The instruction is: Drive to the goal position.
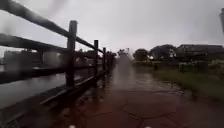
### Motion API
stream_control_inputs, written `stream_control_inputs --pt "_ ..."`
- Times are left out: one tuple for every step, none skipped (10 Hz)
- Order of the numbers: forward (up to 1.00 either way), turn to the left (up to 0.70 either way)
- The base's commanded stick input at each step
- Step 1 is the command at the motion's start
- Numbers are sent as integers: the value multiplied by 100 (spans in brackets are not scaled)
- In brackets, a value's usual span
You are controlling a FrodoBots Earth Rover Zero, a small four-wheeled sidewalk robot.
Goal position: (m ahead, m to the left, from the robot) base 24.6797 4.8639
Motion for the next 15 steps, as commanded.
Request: stream_control_inputs --pt "70 0" --pt "70 0" --pt "70 0" --pt "70 0" --pt "70 0" --pt "70 -1" --pt "70 -10" --pt "70 -35" --pt "70 -35" --pt "70 -35" --pt "70 -35" --pt "70 -35" --pt "70 -35" --pt "70 -35" --pt "70 -35"
